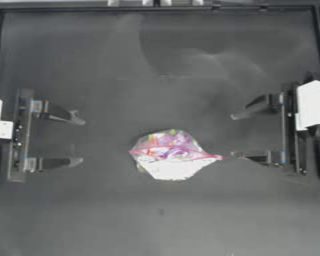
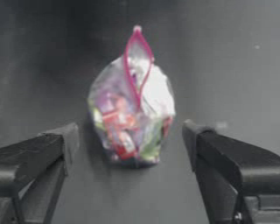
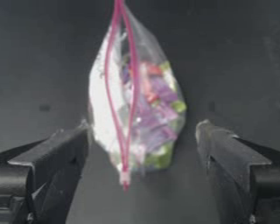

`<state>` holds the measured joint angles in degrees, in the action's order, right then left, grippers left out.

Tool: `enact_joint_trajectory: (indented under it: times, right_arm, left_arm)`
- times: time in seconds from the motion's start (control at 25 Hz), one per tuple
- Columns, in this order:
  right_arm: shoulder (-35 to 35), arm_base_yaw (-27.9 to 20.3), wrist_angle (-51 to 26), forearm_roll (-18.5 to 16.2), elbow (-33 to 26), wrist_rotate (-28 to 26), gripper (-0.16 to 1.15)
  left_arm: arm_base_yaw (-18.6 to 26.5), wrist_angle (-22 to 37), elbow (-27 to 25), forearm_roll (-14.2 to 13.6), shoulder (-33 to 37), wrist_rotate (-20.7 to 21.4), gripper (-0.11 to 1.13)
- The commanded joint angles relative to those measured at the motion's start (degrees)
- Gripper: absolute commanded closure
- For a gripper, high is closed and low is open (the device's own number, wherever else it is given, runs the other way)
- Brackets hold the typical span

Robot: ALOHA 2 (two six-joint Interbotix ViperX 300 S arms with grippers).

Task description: Put candy in bag

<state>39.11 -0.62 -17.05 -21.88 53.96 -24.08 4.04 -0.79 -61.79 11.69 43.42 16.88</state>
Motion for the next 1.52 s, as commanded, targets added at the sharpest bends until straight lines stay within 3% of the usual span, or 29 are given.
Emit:
enact_joint_trajectory:
  times: [0.04, 1.52]
  right_arm:
    - [1.1, -0.5, 1.2, -0.3, -0.3, -0.1, -0.02]
    - [6.9, -1.3, 0.2, -0.1, 2.6, -0.2, -0.02]
  left_arm:
    - [0.1, -0.3, 0.3, 0.0, 1.1, -0.1, 0.02]
    - [1.7, -0.2, -5.9, 0.4, 12.3, -0.3, 0.02]
